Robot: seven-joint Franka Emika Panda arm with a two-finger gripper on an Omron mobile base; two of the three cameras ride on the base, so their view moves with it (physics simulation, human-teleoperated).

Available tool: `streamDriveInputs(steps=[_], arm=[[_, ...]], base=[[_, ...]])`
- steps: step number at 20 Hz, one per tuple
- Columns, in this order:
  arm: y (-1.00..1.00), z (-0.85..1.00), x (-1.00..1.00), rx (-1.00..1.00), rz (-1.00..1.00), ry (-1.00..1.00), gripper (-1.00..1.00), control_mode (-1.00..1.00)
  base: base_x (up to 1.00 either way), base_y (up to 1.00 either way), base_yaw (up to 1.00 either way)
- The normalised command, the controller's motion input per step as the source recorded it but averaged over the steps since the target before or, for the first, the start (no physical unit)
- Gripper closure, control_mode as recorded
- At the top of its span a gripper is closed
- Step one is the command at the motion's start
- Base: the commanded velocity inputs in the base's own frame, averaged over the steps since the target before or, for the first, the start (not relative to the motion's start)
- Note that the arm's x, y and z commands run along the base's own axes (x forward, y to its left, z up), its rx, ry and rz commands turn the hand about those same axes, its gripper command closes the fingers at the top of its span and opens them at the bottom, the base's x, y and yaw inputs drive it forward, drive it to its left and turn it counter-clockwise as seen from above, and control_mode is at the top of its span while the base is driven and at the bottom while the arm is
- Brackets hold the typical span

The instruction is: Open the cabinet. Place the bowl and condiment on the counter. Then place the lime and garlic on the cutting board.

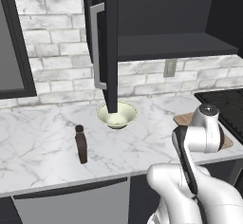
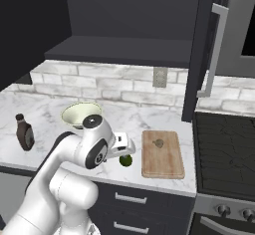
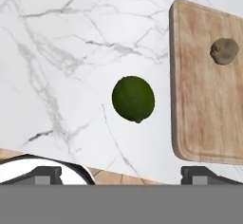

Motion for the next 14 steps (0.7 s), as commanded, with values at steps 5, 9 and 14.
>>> streamDriveInputs(steps=[5,9,14], arm=[[0.00,-0.10,0.12,-0.01,0.00,0.00,-1.00,-1.00],[0.00,-0.13,0.14,-0.01,0.00,0.00,-1.00,-1.00],[0.00,-0.22,0.09,-0.03,0.00,0.00,-1.00,-1.00]], base=[[0.00,0.00,0.00],[0.00,0.00,0.00],[0.00,0.00,0.00]])
